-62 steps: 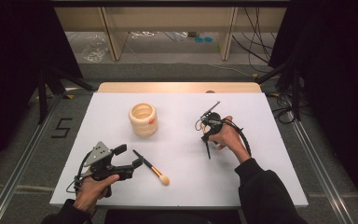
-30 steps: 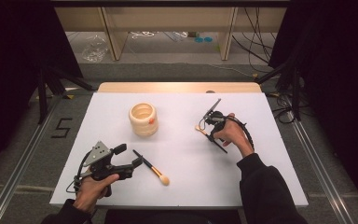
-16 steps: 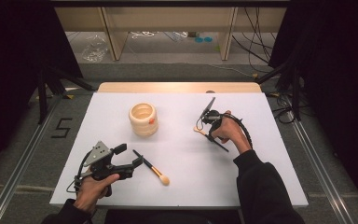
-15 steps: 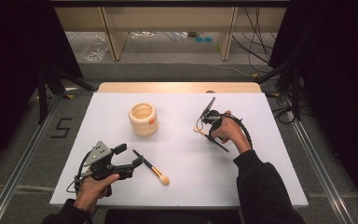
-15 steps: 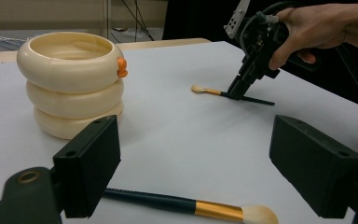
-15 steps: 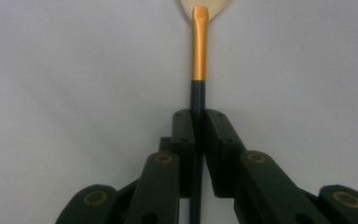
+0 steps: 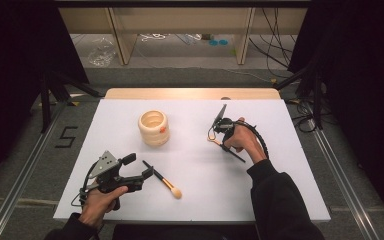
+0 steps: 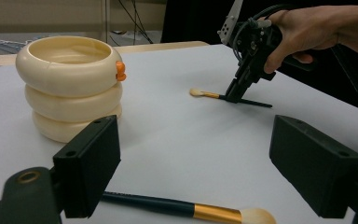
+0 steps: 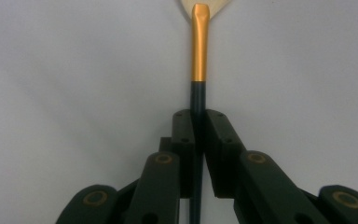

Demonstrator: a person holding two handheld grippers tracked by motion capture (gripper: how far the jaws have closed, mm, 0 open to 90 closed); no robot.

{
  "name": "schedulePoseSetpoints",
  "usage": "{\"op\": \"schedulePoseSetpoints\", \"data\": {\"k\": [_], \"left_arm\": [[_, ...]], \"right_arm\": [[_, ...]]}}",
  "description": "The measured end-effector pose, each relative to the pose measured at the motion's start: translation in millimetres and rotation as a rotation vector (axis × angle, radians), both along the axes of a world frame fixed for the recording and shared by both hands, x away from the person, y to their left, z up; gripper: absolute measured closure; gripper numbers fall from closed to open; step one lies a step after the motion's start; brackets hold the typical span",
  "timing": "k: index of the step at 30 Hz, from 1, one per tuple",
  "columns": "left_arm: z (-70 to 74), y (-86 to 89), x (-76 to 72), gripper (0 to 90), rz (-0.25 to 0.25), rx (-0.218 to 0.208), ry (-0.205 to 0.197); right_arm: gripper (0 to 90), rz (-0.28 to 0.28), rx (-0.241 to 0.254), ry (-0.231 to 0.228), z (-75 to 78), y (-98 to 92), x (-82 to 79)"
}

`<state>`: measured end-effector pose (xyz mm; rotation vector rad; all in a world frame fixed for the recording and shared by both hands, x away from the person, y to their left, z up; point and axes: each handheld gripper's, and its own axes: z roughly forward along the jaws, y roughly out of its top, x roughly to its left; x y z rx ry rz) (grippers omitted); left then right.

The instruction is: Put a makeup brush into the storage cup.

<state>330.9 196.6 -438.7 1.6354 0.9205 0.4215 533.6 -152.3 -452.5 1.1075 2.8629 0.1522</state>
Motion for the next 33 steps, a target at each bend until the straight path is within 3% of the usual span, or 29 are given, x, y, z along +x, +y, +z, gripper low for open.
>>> {"op": "schedulePoseSetpoints", "data": {"k": [8,14,15,20,22,24,25,26,33], "left_arm": [[0.0,0.3,0.5,16.1,0.0,-0.004,-0.002],[0.1,1.7,1.1,16.1,0.008,-0.006,-0.001],[-0.1,1.9,0.9,16.2,0.008,-0.003,0.001],[0.3,1.6,0.8,16.1,0.008,-0.001,0.0],[0.1,2.0,0.5,16.1,0.005,0.003,-0.001],[0.4,2.7,0.9,16.1,0.009,-0.002,-0.003],[0.1,2.7,1.4,16.2,0.008,-0.004,-0.004],[0.1,2.9,1.1,16.2,0.008,-0.002,-0.002],[0.2,3.0,1.0,16.1,0.007,0.0,-0.004]], "right_arm": [[83.0,0.02,-0.013,-0.01,0.3,1.4,-1.3],[83.1,0.034,0.026,-0.035,3.6,-1.6,-0.6],[83.1,0.025,0.059,-0.046,7.7,-2.0,-1.8],[83.1,0.054,0.107,-0.108,18.5,-4.3,-1.3],[83.1,0.057,0.175,-0.163,29.2,-4.1,-2.0],[83.1,0.064,0.197,-0.18,33.1,-4.1,-1.8],[83.1,0.064,0.244,-0.211,39.5,-3.8,-2.2],[83.1,0.064,0.244,-0.211,39.5,-3.8,-2.2],[83.1,0.063,0.388,-0.3,49.3,-3.7,-1.4]]}}
